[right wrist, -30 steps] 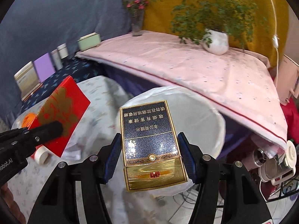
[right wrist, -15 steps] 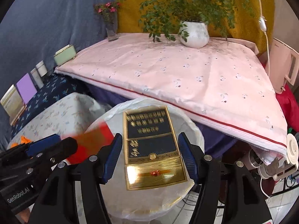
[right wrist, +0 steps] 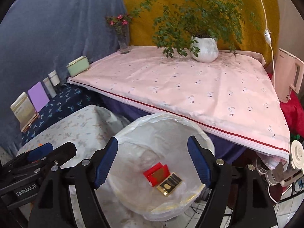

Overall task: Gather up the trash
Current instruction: 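Grasp the blue tape measure with the left tool while the right tool returns to the table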

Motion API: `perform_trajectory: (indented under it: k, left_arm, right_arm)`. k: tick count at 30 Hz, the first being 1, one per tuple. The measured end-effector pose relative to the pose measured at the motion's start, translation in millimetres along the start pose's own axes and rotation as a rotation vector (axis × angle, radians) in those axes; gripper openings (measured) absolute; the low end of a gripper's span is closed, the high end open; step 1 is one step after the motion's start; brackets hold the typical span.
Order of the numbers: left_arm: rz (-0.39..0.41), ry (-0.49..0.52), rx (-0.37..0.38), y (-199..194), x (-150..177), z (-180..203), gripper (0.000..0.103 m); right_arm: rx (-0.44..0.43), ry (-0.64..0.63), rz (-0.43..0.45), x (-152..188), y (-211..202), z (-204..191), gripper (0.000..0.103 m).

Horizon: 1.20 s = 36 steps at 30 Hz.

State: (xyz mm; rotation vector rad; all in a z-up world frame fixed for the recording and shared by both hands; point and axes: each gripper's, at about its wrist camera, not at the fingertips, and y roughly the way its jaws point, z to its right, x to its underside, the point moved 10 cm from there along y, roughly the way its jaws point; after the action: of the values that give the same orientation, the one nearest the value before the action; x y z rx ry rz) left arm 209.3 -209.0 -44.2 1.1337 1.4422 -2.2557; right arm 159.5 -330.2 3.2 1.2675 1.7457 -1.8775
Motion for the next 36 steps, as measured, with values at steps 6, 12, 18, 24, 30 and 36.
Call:
perform_trajectory:
  k: [6, 12, 18, 24, 30, 36]
  left_arm:
    - [0.037, -0.073, -0.083, -36, 9, -51, 0.090]
    - [0.046, -0.153, -0.186, -70, 34, -119, 0.090]
    - [0.049, -0.217, -0.284, -101, 56, -178, 0.090]
    - [0.033, -0.271, -0.350, -123, 84, -231, 0.090]
    - [-0.013, -0.327, -0.412, -131, 125, -278, 0.090]
    - [-0.067, -0.381, -0.453, -132, 163, -315, 0.089]
  right_arm:
    - [-0.058, -0.047, -0.003, 9, -14, -44, 0.074]
    - [-0.103, -0.106, -0.017, 23, -20, -88, 0.075]
    - [-0.146, -0.150, -0.046, 42, -20, -133, 0.075]
    - [-0.169, -0.191, -0.080, 64, -14, -170, 0.075]
    - [-0.177, -0.214, -0.115, 86, -10, -194, 0.075]
    - [-0.174, -0.242, -0.145, 105, -5, -211, 0.075]
